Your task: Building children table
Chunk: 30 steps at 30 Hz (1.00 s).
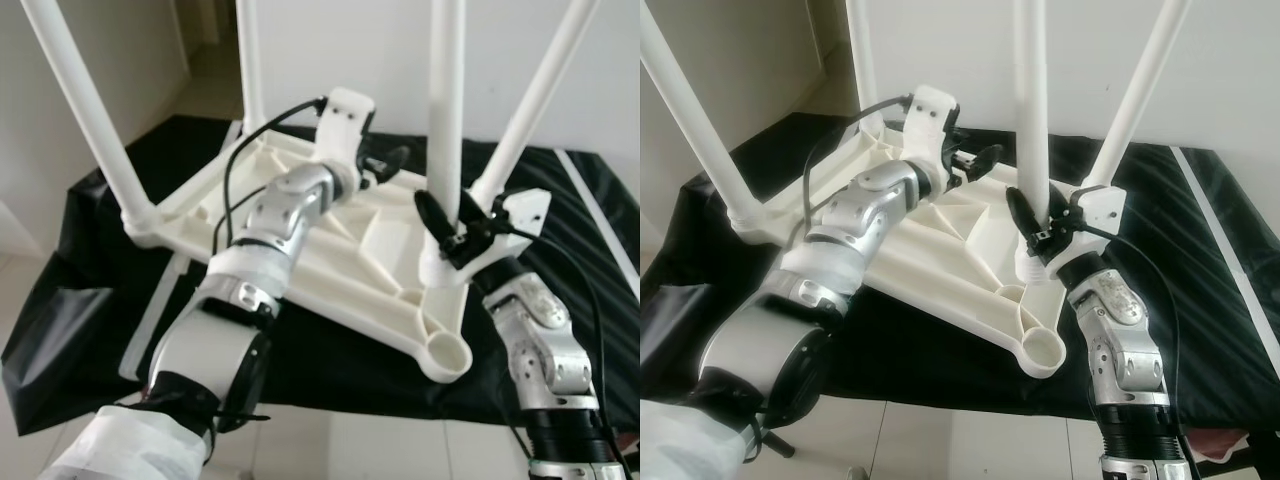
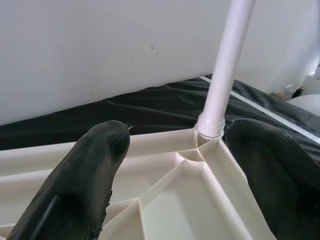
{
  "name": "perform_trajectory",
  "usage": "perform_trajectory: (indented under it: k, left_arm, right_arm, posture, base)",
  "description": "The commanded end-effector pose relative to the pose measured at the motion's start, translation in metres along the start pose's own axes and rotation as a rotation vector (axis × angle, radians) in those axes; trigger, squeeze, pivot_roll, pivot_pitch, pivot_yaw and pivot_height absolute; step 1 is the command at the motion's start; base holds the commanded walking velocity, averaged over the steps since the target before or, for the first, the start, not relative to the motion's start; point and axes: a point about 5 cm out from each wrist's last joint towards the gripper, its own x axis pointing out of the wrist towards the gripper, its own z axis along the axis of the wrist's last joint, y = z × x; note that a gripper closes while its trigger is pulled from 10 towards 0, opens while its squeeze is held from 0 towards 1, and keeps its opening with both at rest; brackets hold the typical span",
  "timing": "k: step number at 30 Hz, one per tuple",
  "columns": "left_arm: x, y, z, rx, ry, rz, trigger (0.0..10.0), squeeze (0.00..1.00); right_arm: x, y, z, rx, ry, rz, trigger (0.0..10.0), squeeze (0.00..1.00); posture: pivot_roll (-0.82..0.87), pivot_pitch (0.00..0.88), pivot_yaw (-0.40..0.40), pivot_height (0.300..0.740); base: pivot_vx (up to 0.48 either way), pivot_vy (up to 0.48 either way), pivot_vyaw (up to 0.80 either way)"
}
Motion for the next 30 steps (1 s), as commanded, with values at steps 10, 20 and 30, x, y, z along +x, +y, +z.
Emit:
perform_trajectory:
  k: [10, 20, 30]
  left_arm:
    - [0.007, -0.023, 0.014, -0.021, -0.069, -0.183, 10.0, 0.0]
    - [0.009, -0.034, 0.024, -0.026, -0.114, -0.227, 10.0, 0.0]
    - [0.008, -0.048, 0.034, -0.032, -0.154, -0.281, 10.0, 0.0]
  right_arm:
    - [0.0, 0.006, -0.002, 0.007, 0.013, 0.045, 10.0, 0.0]
    - [0.002, 0.004, -0.006, 0.019, 0.029, 0.027, 10.0, 0.0]
    - [0.004, 0.001, -0.011, 0.018, 0.053, 0.002, 10.0, 0.0]
  posture:
    - [0.02, 0.0, -0.045, 0.74]
    - [0.02, 0.0, -0.046, 0.74]
    - [0.02, 0.0, -0.047, 0.74]
  base:
    - [0.0, 0.0, 0.0]
    - [0.0, 0.0, 0.0]
    - [0.0, 0.0, 0.0]
